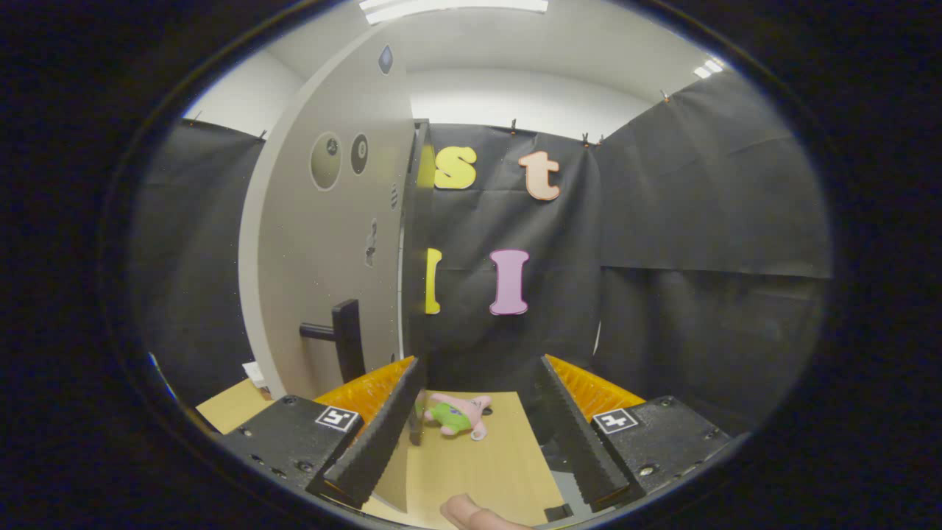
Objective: Open the shoe cabinet door, grab the shoes and put them into the shoe cabinet, then close the shoe cabinet door.
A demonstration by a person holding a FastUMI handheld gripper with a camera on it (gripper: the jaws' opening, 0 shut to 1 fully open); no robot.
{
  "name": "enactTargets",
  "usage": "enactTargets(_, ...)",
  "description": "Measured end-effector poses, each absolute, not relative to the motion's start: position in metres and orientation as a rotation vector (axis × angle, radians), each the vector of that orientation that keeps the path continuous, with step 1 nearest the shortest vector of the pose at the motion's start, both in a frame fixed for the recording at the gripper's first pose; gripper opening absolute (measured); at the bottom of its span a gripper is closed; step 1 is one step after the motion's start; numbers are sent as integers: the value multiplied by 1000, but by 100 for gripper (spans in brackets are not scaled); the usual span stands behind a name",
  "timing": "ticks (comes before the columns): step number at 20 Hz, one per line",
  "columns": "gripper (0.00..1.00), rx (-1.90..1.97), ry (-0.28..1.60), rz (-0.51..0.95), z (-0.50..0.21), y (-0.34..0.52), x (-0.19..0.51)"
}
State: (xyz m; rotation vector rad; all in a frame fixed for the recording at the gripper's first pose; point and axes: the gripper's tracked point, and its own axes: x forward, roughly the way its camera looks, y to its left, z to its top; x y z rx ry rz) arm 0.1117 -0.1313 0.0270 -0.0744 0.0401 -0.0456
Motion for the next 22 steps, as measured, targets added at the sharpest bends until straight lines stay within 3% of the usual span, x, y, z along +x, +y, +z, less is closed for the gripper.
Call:
enactTargets(5, 91, -68, 34, -102, 30, -120, 106)
enactTargets(17, 91, -39, 19, -183, 29, -107, 99)
enactTargets(22, 91, -42, 16, -144, 25, -72, 98)
